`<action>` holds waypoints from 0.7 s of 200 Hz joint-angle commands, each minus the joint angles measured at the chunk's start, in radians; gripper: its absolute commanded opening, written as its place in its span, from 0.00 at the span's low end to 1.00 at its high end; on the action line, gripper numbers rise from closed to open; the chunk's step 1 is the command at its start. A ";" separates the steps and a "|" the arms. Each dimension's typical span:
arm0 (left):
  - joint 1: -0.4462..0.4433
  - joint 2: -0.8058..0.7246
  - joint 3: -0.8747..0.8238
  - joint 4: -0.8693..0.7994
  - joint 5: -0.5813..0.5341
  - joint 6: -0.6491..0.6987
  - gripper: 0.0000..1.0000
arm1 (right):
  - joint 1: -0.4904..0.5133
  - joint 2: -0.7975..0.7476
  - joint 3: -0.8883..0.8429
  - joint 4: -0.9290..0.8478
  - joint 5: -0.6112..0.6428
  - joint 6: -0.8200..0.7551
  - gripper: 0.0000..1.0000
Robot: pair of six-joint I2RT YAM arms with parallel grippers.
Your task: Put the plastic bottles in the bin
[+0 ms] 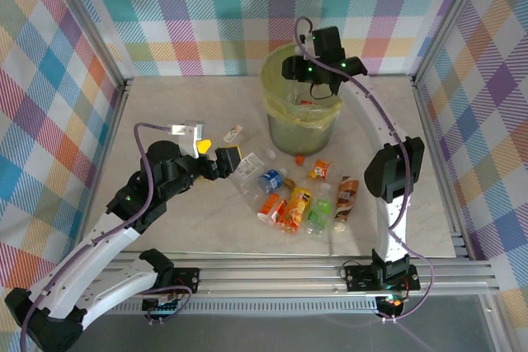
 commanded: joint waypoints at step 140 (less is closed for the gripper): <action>-0.010 0.030 0.016 -0.119 -0.129 -0.017 1.00 | 0.022 -0.141 -0.141 0.039 -0.005 0.009 0.95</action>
